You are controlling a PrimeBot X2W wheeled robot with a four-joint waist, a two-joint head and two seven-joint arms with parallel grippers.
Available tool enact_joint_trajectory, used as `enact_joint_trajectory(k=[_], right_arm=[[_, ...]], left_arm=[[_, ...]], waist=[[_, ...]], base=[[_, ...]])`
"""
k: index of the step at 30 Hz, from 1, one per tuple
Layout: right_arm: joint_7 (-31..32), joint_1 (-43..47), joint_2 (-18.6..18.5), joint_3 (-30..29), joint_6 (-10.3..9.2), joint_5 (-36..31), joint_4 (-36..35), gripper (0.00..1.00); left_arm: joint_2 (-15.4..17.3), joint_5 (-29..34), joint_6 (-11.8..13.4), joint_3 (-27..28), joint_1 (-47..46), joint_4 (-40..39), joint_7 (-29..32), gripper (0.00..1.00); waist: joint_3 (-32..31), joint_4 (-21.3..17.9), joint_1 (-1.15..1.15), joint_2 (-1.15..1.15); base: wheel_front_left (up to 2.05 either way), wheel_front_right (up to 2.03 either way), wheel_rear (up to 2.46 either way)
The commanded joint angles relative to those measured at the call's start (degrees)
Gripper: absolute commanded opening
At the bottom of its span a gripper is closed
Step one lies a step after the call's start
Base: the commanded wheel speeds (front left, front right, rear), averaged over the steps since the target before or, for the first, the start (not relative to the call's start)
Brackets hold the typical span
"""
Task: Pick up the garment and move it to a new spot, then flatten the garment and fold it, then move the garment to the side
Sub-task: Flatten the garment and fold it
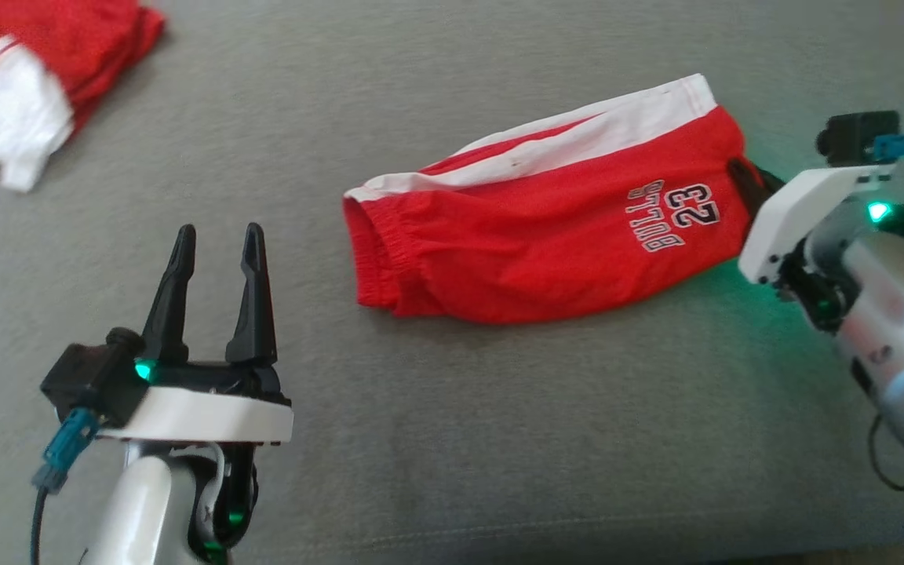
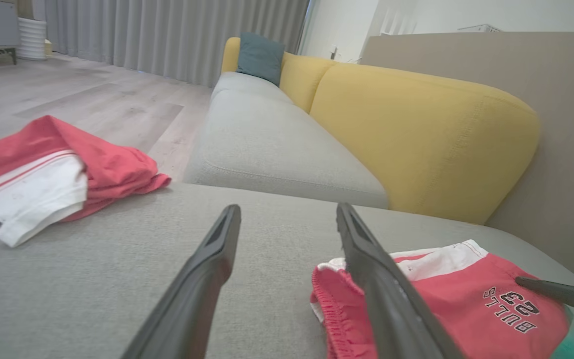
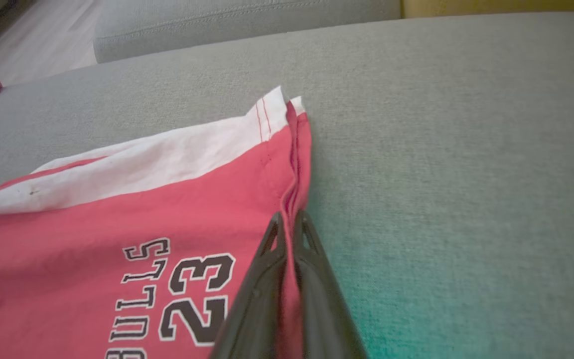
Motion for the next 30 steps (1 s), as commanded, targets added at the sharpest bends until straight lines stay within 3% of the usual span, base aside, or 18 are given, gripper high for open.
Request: enact_joint_trajectory(k=[1, 9, 18, 30], right_arm=[[-1.3, 1.1, 0.5, -0.3, 0.40, 0.1, 0.0, 0.00], [-4.6, 3.0, 3.8, -1.3, 0.40, 0.1, 3.3, 0.00], [-6.4, 3.6, 5.3, -1.8, 0.40, 0.0, 5.4, 0.00], [-8.5, 1.3, 9.9, 1.1, 0.40, -3.0, -2.7, 0.00]], left_arm=[[0.9, 0.5, -0.4, 1.9, -1.3, -1.6, -0.3, 1.00], [1.0, 0.8, -0.5, 1.4, -1.3, -0.9, -0.3, 1.00], [0.8, 0.4, -0.5, 1.2, -0.4, -0.5, -0.3, 1.00], [-0.3, -0.2, -0.5, 1.3, 1.5, -0.7, -0.3, 1.00]], waist=[[-0.4, -2.6, 0.00, 0.00], [-1.2, -4.6, 0.00, 0.00], [-2.6, -3.0, 0.00, 0.00], [-5.2, 2.4, 0.00, 0.00]], base=[[0.00, 0.00, 0.00], [0.00, 0.00, 0.00], [0.00, 0.00, 0.00], [0.00, 0.00, 0.00]])
